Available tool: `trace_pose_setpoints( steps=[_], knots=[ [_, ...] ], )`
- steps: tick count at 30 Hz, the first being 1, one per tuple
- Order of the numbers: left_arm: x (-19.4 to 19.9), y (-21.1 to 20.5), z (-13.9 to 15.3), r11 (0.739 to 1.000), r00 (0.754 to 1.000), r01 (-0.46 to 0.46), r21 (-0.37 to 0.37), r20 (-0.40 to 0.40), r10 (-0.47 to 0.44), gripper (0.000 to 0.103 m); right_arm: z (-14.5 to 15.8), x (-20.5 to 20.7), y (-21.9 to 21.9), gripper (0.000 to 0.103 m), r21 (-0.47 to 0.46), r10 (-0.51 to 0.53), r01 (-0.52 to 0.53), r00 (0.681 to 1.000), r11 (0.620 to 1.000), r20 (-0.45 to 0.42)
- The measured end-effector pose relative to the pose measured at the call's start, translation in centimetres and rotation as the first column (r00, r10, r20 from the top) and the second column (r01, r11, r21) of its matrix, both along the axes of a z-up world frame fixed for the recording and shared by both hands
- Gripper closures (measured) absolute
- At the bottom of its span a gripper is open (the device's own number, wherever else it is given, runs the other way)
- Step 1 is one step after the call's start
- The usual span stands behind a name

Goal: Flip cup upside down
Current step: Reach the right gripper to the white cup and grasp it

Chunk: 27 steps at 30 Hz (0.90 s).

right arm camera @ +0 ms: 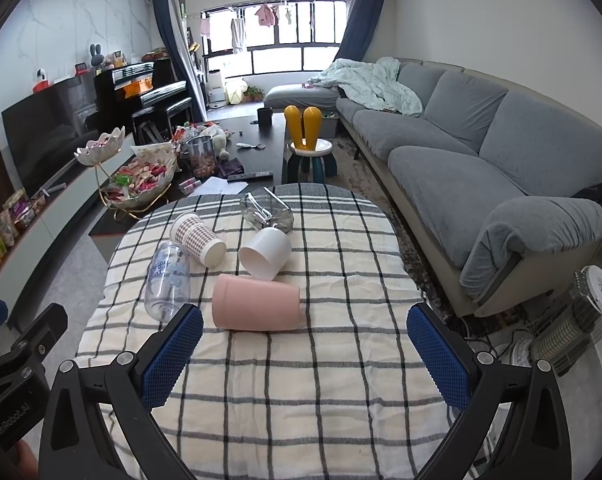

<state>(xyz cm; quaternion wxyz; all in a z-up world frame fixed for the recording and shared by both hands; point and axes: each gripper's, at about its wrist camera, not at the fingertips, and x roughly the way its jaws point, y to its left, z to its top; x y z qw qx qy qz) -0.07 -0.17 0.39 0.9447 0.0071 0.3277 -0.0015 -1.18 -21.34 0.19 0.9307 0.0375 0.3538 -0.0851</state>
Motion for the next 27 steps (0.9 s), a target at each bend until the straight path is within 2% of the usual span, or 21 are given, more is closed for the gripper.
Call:
trace_pose_setpoints(
  steps=[5,8,18,27],
  knots=[
    [0.7,0.0,-0.1,1.0,1.0,-0.005,0.0,0.008,0.005,0.0,-0.1,1.3,-0.4,0.001,0.005,-0.011,0.011,1.0,1.0,-0.011],
    [2.7,0.1,-0.8,1.0,1.0,-0.01,0.001,0.008,0.01,0.0,-0.1,2.9,-0.7,0.001,0.016,-0.023,0.024,0.999,1.0,-0.022],
    [10.1,0.8,-1.8,0.999,1.0,-0.013,0.033,0.001,0.013,0.0,-4.3,12.4,-1.5,0.001,0.129,-0.086,0.103,0.988,0.986,-0.125],
    [16.5,1.6,-3.4,0.997,1.0,0.02,0.069,-0.008,-0.02,0.0,-8.5,20.7,-0.7,0.001,0.164,-0.137,0.179,0.962,0.97,-0.238]
  ],
)
